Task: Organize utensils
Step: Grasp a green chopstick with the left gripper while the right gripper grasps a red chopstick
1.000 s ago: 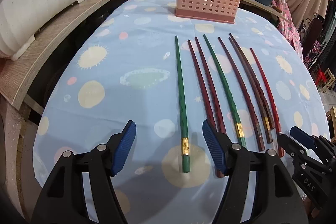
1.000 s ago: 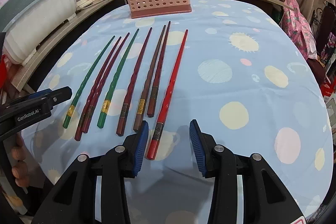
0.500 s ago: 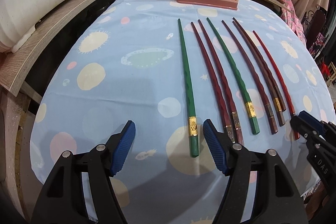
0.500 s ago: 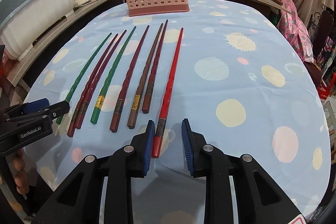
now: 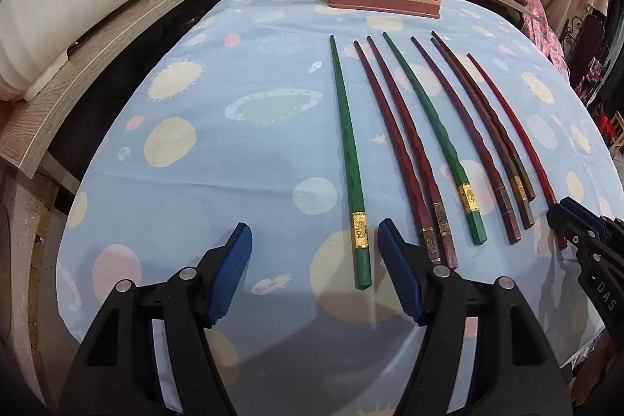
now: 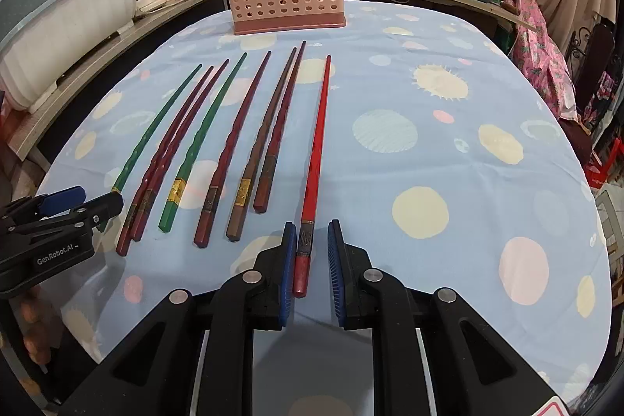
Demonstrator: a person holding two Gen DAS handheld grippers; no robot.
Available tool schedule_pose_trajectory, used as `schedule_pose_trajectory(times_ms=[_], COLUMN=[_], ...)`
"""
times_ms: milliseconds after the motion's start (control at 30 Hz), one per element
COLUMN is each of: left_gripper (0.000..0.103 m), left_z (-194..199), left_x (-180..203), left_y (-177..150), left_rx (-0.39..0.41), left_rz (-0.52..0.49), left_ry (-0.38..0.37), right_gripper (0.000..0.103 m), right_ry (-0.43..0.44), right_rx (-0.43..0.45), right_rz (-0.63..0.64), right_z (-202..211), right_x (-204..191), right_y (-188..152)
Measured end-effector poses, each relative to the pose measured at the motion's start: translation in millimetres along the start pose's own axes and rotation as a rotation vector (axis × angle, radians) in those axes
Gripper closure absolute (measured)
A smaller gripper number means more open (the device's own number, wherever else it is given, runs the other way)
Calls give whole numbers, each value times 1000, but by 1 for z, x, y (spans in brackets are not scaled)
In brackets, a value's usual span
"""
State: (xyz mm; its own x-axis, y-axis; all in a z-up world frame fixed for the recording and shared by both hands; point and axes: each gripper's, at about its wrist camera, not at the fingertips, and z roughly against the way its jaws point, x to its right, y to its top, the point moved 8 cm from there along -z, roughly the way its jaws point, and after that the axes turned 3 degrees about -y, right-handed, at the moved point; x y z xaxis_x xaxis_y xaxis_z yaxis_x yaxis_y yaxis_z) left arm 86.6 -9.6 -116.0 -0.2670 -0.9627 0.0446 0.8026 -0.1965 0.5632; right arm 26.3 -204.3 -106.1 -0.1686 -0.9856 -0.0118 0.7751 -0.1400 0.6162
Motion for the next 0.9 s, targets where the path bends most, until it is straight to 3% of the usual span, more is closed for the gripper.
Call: schedule_pose_trajectory(times_ms=[900], left_gripper=[39], left_z=[0], left_x=[-1], left_y=[0], left_rx=[-2], left_rz=[31], left_ry=[14], right_gripper=[88], right_ry=[26], right_rx=[21], right_rz=[-8], right_z=[1], right_x=[0], right_y=[0])
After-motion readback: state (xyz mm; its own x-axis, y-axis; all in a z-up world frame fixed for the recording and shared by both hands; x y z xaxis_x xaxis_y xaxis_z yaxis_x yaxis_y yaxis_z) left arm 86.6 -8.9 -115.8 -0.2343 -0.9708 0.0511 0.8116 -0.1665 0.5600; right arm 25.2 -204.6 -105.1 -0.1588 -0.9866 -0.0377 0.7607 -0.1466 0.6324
